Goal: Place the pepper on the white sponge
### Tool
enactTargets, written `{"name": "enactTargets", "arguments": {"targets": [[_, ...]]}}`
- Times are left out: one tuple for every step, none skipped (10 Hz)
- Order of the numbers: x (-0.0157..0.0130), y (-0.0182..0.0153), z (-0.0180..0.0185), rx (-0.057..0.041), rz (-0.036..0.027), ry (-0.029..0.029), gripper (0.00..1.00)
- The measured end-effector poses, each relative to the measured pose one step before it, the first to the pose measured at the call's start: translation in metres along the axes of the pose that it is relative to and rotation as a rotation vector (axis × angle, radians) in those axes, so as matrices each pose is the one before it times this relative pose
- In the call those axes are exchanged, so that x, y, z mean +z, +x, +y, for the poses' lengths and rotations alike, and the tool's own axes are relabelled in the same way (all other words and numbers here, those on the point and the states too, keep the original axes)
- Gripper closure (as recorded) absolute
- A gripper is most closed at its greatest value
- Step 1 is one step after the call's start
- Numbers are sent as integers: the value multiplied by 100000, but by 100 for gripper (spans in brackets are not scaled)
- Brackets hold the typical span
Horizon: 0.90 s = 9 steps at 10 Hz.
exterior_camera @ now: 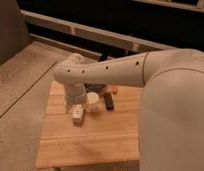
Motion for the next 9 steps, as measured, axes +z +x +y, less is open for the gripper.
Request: {"name": "enactTargets", "arguments": {"targets": [[-2,-1,0,-3,-5,0,35],[-1,-1,1,-1,-7,-4,35],[-1,-1,-2,4,0,4,35],[1,0,-1,1,1,-1,35],[0,1,3,-4,2,-1,35],[0,0,-1,0,0,0,35],[-26,-14,36,-140,-114,56,35],[-37,-52,48,-135,-168,53,35],[-342,-818,-22,-286,-2102,398,35]]}}
